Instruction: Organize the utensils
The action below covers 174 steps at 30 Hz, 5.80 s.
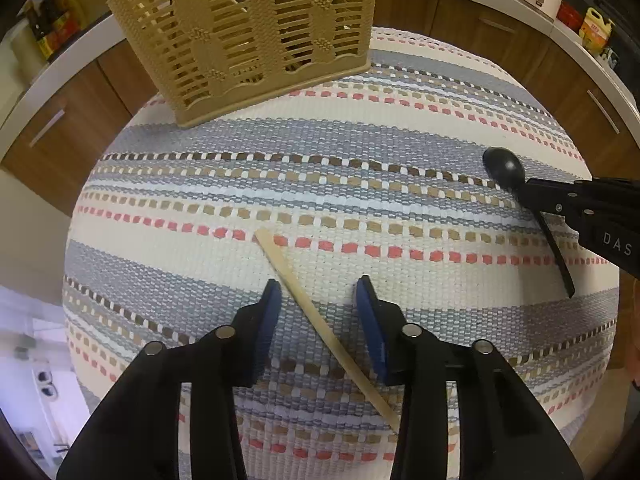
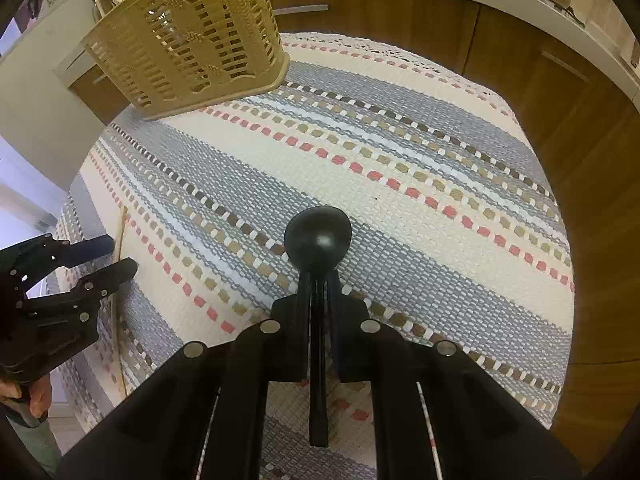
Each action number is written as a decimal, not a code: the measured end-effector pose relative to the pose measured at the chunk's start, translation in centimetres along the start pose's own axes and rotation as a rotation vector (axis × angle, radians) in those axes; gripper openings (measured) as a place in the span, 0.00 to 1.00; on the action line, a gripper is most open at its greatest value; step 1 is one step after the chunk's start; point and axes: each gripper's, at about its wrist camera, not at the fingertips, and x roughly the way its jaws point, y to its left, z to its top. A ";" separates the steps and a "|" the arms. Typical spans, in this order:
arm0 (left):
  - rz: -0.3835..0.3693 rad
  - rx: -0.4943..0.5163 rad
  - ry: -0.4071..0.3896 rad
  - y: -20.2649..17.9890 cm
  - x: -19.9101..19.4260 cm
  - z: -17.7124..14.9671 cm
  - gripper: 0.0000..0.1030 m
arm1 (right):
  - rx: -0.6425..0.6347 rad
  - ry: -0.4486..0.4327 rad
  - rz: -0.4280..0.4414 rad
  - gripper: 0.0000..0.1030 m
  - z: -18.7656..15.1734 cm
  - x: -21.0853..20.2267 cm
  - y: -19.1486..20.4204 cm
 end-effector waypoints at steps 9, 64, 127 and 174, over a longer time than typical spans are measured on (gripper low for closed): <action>-0.027 0.018 -0.052 0.0 -0.6 -0.8 0.05 | 0.023 -0.029 0.118 0.07 0.2 -0.9 -2.0; -0.115 -0.208 -0.715 9.0 -18.8 9.5 0.04 | -0.183 -0.481 0.239 0.05 10.3 -13.6 5.6; 0.002 -0.330 -1.010 13.5 -14.1 11.2 0.46 | -0.131 -0.838 0.206 0.43 14.9 -10.2 2.9; 0.175 -0.142 -0.850 0.9 -9.1 -0.7 0.89 | -0.009 -0.911 -0.126 0.88 -0.9 -8.5 3.1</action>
